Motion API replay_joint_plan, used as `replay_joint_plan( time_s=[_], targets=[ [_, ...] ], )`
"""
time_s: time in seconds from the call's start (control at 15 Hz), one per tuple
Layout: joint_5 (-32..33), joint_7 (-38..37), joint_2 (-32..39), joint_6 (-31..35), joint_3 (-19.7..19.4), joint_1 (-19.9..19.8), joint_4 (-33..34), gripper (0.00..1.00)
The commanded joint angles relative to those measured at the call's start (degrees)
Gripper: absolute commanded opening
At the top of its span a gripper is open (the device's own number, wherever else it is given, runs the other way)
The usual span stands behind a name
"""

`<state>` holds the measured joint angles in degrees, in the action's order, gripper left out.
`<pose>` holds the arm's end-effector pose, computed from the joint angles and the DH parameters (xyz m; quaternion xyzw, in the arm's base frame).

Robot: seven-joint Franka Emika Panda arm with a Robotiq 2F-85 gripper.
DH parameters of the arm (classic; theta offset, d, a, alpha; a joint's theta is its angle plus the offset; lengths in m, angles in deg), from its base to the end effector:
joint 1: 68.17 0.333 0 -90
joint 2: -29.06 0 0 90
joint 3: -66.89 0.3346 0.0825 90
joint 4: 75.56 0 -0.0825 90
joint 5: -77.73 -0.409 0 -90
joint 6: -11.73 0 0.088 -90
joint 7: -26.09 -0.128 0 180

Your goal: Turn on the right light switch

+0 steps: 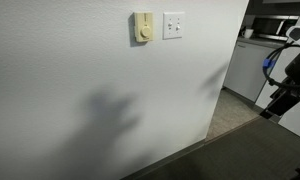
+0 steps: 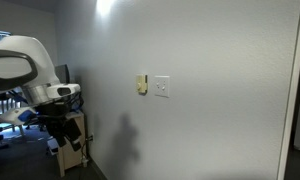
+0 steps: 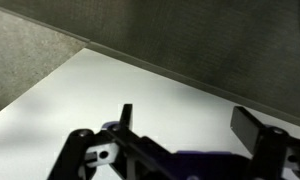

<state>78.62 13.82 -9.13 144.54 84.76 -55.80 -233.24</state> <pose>0.3264 0.1779 0.4031 0.9799 0.1378 0.1309 0.0609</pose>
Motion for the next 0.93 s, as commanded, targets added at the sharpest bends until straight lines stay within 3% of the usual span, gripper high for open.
replay_joint_plan(
  time_s=[0.0, 0.2, 0.27, 0.67, 0.87],
  targets=[
    [9.62, 2.01, 1.27, -3.77, 2.53, -2.85, 4.11, 1.00],
    [18.32, 5.84, 2.02, -3.92, 2.15, -4.02, 7.44, 1.00],
    [14.84, 2.46, 0.18, -2.54, 1.49, -1.77, 4.47, 1.00],
    [15.29, 2.34, 0.16, -2.55, 1.50, -1.78, 4.92, 1.00],
    [17.07, 3.30, 1.60, 0.56, 0.98, -2.90, 4.50, 1.00]
  ],
)
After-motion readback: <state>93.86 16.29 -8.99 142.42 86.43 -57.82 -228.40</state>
